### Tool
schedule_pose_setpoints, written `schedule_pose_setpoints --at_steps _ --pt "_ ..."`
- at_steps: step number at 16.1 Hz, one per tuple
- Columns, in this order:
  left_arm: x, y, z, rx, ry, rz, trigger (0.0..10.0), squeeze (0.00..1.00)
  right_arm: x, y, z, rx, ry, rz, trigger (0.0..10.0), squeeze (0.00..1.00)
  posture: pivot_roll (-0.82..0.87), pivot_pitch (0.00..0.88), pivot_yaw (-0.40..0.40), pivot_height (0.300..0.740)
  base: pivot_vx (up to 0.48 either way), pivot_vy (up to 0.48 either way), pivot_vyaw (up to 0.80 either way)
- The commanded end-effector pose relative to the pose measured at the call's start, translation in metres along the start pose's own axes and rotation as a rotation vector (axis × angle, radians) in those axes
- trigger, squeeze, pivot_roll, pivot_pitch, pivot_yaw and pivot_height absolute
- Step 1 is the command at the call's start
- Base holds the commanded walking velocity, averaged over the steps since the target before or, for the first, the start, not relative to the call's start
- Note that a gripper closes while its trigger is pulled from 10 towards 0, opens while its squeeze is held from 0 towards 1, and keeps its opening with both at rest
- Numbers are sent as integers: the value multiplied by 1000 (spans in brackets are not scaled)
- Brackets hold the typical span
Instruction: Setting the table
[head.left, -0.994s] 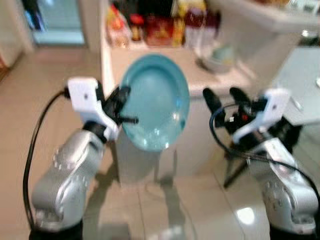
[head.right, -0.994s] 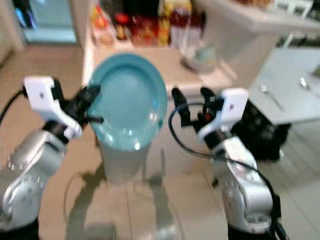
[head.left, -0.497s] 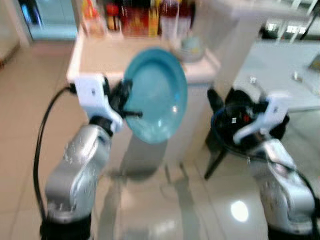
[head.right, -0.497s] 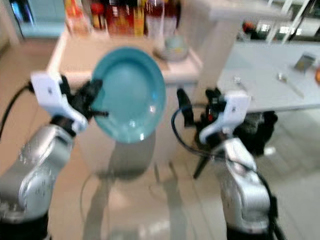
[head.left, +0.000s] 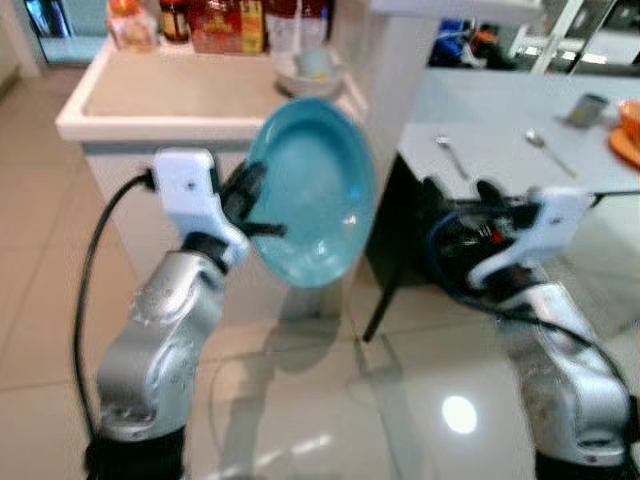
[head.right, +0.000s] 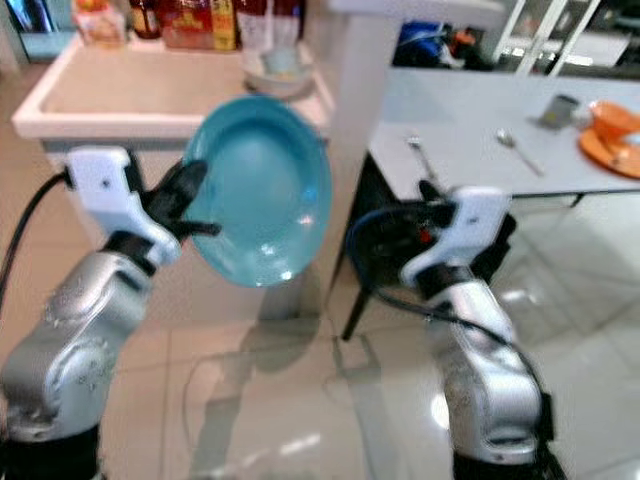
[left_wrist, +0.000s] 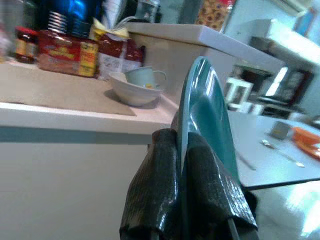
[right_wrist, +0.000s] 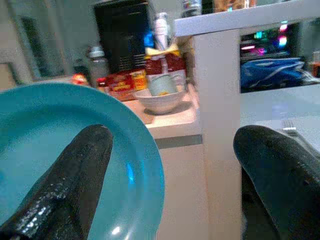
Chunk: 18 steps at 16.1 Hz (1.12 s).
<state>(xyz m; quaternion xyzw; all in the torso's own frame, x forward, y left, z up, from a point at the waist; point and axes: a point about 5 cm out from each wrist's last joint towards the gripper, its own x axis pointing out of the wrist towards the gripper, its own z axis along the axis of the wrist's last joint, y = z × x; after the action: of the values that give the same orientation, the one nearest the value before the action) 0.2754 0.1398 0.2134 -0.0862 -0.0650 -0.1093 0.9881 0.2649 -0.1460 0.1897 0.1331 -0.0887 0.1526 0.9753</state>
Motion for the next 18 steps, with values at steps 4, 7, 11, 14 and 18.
schedule_pose_setpoints --at_steps 4,7,11,14,18 --pt "6 -5 8 27 -38 0 10000 0 3 -8 9 -87 -20 -45 10000 0 63 0 -60 740 0 -480 400" --pt "8 -4 6 110 -31 15 10000 0 4 -10 10 -95 -22 -58 10000 0 61 0 -60 740 0 -480 800" --pt "21 -3 10 249 -44 79 10000 0 3 -21 5 -89 4 -148 10000 0 51 10 -47 740 0 -325 517" --pt "25 -5 12 255 -59 32 10000 0 1 -21 5 -66 -1 -164 10000 0 47 16 -35 740 0 0 0" --pt "28 -14 12 237 -71 -23 10000 0 -1 -26 7 -59 -10 -199 10000 0 45 24 -29 740 312 0 -695"
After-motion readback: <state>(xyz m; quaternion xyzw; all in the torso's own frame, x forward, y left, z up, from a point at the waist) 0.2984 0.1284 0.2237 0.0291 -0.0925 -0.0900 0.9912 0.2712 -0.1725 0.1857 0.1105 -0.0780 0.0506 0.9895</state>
